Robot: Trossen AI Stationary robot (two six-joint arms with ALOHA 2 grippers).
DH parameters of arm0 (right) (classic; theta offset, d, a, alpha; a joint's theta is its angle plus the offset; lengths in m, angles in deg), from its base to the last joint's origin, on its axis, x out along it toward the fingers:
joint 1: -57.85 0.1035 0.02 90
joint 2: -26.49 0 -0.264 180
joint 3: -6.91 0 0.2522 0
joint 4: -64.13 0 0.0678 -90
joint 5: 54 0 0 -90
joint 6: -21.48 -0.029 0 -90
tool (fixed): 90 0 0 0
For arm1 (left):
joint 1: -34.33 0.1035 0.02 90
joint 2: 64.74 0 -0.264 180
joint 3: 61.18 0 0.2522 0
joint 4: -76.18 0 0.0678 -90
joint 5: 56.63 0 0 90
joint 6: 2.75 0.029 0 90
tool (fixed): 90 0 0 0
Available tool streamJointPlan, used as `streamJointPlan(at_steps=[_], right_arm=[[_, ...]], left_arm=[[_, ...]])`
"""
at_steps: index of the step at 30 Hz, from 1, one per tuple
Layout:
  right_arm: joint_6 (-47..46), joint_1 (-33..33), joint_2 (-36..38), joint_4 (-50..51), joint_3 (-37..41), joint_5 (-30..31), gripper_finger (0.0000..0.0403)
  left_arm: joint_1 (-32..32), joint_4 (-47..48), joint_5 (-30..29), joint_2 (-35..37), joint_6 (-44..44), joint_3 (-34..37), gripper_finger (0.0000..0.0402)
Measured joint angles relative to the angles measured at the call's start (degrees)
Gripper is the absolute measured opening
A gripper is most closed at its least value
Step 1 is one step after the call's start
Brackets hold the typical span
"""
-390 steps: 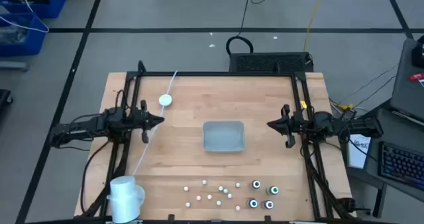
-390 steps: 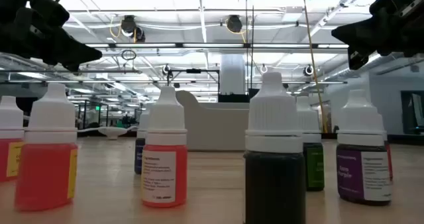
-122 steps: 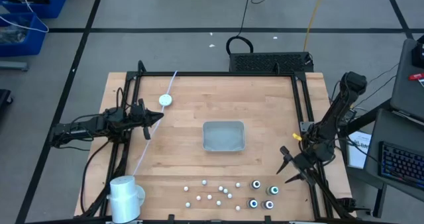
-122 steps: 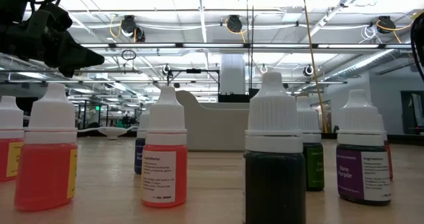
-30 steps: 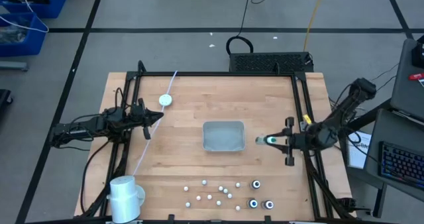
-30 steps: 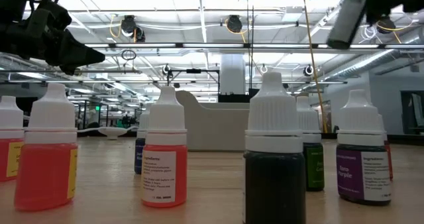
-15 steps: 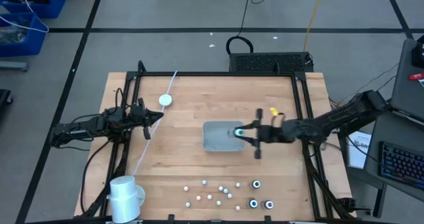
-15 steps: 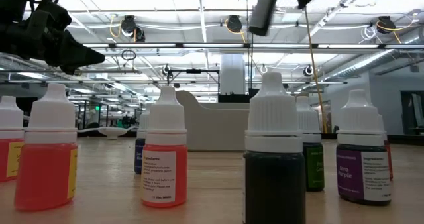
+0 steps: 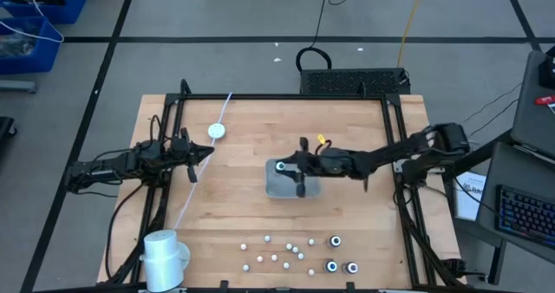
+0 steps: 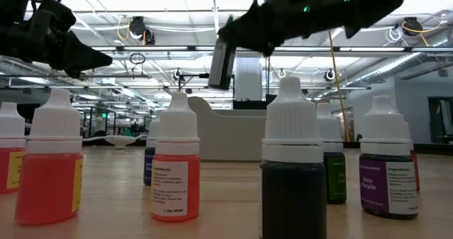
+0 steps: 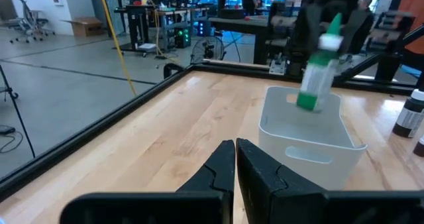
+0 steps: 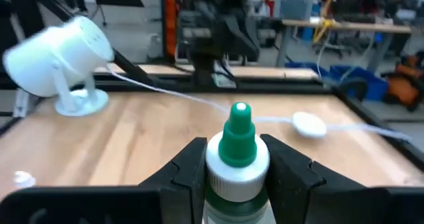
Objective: Pick & Place food coloring
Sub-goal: Put the large green food coloring bottle into the gray container
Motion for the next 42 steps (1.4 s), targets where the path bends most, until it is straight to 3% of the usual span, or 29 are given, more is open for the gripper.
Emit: streamJointPlan(at_steps=[8,27,42], right_arm=[[-1.8,-1.1,-7.1,-3.0,0.0,0.6,0.0108],[-2.4,-2.6,-13.7,-5.5,-0.2,2.0,0.0108],[-2.9,-2.7,-21.0,-5.7,-5.6,1.8,0.0113]], left_arm=[[0.0,-0.2,0.0,0.0,1.0,0.0,0.0021],[0.0,-0.7,-1.5,0.0,1.1,0.0,0.0021],[0.0,-1.7,-1.4,0.0,1.5,0.0,0.0021]])
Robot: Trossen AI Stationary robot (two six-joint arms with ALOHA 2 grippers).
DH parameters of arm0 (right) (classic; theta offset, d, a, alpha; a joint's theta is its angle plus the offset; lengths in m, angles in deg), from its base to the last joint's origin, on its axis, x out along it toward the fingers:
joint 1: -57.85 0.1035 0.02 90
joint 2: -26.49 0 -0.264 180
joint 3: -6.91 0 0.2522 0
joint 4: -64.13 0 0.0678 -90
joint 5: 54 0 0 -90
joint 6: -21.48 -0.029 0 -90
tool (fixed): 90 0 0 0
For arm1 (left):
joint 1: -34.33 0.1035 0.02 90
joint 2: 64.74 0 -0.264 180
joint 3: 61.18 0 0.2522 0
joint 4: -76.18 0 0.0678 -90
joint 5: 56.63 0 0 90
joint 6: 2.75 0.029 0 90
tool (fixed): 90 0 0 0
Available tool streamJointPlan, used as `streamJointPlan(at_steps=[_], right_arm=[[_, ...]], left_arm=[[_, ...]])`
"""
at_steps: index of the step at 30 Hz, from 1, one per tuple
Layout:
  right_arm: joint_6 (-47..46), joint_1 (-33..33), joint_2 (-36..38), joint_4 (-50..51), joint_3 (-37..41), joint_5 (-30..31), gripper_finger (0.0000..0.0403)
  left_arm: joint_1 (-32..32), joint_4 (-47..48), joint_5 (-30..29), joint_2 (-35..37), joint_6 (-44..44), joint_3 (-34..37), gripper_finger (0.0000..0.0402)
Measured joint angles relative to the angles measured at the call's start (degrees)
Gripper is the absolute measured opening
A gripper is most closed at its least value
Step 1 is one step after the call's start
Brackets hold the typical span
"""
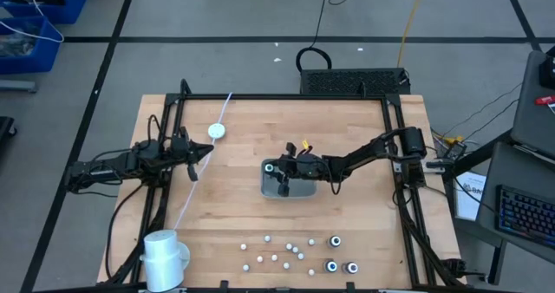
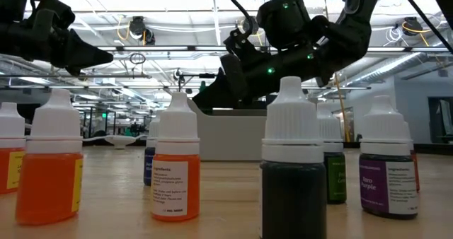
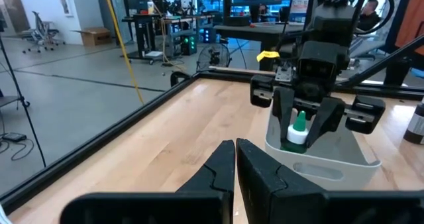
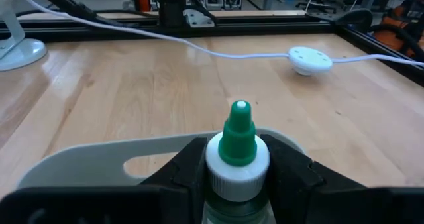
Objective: Pick & Place food coloring
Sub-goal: Put the large green food coloring bottle into the gray container, then put the large purple food coloring bottle into the gray container
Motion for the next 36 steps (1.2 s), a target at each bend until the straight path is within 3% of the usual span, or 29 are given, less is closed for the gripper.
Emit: streamJointPlan(at_steps=[16,26,30,33,36], right_arm=[[2.4,0.0,1.8,-0.3,0.3,-0.1,0.0178],[6.7,0.3,10.8,4.2,0.3,1.5,0.0225],[5.4,2.1,19.6,13.8,0.3,1.2,0.0227],[6.6,4.5,28.4,26.0,0.3,-1.5,0.0219],[7.1,7.5,37.4,38.2,0.8,-0.1,0.0205]], left_arm=[[0.0,0.5,0.1,0.0,0.6,0.0,0.0021],[0.0,0.4,0.2,0.0,0.6,0.0,0.0021],[0.0,0.4,0.2,0.0,0.6,0.0,0.0021],[0.0,0.1,0.2,0.0,1.3,0.0,0.0021],[0.0,-0.6,0.1,0.0,2.7,0.0,0.0021]])
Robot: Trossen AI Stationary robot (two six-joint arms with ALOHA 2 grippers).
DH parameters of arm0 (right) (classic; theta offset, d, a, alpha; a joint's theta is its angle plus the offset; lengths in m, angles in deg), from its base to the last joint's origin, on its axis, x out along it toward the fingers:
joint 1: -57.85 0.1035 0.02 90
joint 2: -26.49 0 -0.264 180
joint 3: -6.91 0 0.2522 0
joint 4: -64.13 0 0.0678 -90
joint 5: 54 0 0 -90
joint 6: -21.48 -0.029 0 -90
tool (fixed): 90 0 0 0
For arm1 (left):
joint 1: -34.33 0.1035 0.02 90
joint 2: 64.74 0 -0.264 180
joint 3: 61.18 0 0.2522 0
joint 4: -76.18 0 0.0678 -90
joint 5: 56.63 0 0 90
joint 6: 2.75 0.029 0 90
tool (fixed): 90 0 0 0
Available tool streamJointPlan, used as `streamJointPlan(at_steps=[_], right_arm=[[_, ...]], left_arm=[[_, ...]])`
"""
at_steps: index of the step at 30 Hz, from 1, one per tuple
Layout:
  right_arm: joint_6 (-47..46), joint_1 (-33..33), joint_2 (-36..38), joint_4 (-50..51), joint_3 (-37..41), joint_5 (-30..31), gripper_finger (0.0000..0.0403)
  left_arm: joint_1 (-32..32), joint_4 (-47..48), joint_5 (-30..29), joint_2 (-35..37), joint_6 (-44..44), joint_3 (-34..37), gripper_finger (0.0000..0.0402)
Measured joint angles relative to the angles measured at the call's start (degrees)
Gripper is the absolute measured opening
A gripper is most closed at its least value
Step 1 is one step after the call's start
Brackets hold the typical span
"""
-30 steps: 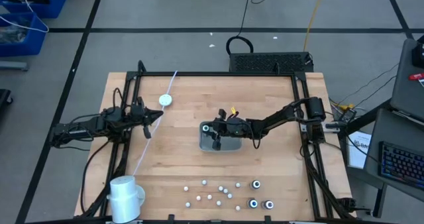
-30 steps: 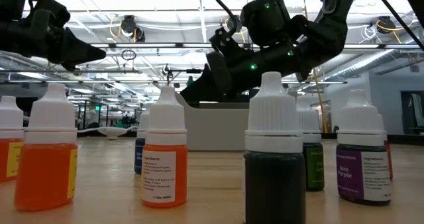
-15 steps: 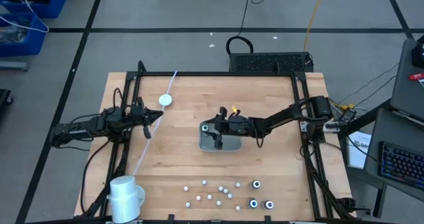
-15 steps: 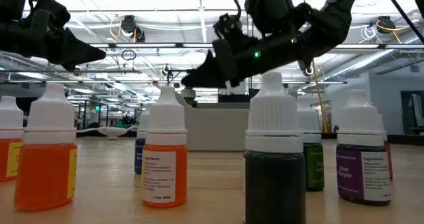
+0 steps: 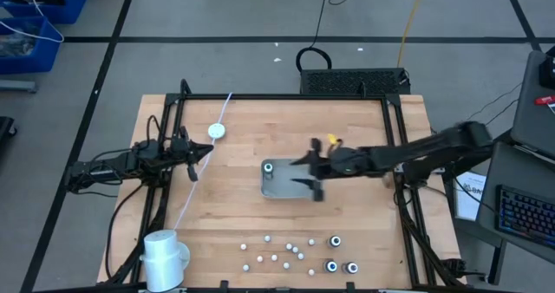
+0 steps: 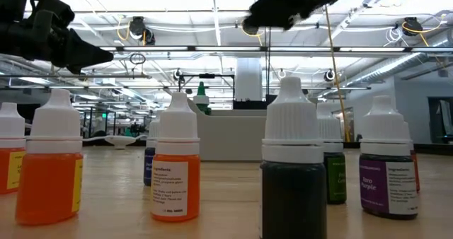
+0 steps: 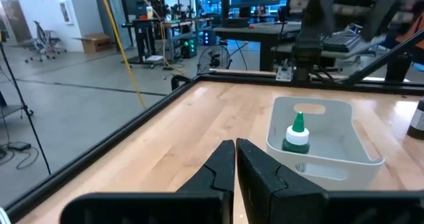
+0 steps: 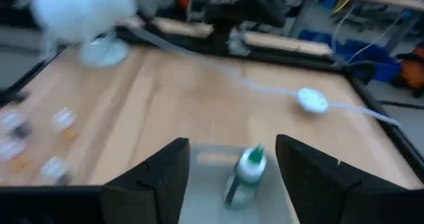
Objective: Pick & Place food coloring
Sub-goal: Put the large purple food coloring bottle into the gray container
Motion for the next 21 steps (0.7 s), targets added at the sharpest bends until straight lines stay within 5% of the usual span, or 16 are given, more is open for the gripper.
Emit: streamJointPlan(at_steps=[10,21], right_arm=[[-4.1,8.8,27.4,3.5,18.6,4.6,0.0119],[-1.6,11.6,36.7,-22.1,44.0,6.0,0.0005]], left_arm=[[0.0,-0.2,-0.1,0.0,1.1,0.0,0.0021],[0.0,0.2,-0.1,0.0,-1.3,0.0,0.0021]])
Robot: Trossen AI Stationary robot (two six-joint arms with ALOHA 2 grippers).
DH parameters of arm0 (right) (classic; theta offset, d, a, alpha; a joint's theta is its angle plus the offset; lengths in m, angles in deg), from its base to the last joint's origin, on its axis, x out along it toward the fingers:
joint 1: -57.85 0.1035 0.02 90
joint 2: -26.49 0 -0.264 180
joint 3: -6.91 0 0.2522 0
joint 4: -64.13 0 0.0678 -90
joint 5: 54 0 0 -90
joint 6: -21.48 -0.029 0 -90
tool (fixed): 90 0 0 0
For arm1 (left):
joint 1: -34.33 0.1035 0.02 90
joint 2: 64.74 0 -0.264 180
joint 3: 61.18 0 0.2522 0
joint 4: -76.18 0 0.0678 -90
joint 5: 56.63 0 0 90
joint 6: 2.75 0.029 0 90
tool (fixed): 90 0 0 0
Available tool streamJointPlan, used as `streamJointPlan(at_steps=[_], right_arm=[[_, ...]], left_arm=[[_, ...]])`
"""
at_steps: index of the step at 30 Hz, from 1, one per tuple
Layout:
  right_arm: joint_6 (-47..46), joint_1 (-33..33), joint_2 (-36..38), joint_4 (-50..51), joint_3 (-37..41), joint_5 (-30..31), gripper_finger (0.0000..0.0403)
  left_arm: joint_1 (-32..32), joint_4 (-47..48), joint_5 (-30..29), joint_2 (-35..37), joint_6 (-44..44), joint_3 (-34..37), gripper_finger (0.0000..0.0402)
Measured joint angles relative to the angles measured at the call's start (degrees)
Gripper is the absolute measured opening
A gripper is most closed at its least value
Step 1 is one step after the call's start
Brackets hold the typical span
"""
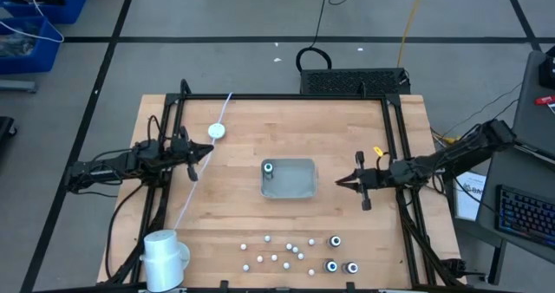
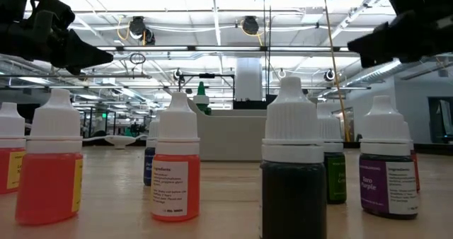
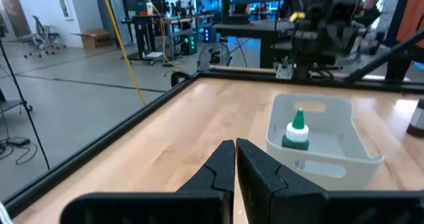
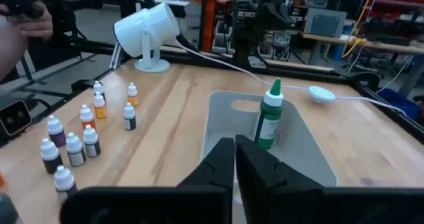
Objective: Pick & Place food coloring
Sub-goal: Put the large purple food coloring bottle into the gray container
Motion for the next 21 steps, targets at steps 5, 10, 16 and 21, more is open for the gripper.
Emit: streamJointPlan(at_steps=[5,10,16,21], right_arm=[[0.3,0.0,1.6,4.3,0.4,-6.4,0.0009],[4.6,0.0,1.7,4.7,0.4,-20.8,0.0002],[4.7,-0.1,1.3,4.5,0.4,-19.2,0.0001],[3.6,0.0,0.2,4.2,0.4,-17.9,0.0003]], left_arm=[[0.0,-1.7,0.0,0.0,1.2,0.0,0.0021],[0.0,-1.6,0.0,0.0,1.4,0.0,0.0021],[0.0,-1.6,0.0,0.0,1.2,0.0,0.0021],[0.0,-1.6,0.0,0.0,1.1,0.0,0.0021]])
